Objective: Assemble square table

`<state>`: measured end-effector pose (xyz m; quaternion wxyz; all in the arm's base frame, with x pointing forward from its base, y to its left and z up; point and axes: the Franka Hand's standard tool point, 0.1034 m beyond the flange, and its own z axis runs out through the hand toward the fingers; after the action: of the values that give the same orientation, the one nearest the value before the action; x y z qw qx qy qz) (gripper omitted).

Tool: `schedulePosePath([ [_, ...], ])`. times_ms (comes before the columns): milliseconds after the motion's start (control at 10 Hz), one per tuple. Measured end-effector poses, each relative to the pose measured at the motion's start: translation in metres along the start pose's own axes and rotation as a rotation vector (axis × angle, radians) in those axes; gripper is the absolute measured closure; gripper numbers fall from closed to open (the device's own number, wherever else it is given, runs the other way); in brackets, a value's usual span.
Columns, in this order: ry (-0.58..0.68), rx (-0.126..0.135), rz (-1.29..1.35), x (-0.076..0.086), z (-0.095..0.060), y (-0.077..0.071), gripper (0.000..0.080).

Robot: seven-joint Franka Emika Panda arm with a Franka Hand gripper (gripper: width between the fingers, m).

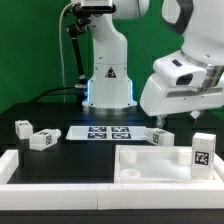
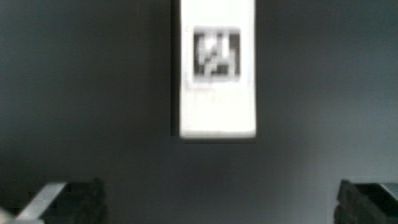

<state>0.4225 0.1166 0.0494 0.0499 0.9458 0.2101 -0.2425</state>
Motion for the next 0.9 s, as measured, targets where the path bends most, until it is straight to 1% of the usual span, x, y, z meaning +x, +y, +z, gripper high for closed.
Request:
schedulePosePath([
  [300,-0.219,0.015,0.002,-0.001,0.003,0.0,0.0151],
  [500,-0.383,0.017,0.021,0.001,0.013,-0.006,0.0151],
  [600,-0.426,0.017,0.02,0.006,0.017,-0.005,0.0151],
  [700,-0.413,0.017,0.022,0.009,0.016,-0.004,0.0151],
  [900,-0.413,0.019,0.024,0.008,0.02,-0.003,0.0151],
])
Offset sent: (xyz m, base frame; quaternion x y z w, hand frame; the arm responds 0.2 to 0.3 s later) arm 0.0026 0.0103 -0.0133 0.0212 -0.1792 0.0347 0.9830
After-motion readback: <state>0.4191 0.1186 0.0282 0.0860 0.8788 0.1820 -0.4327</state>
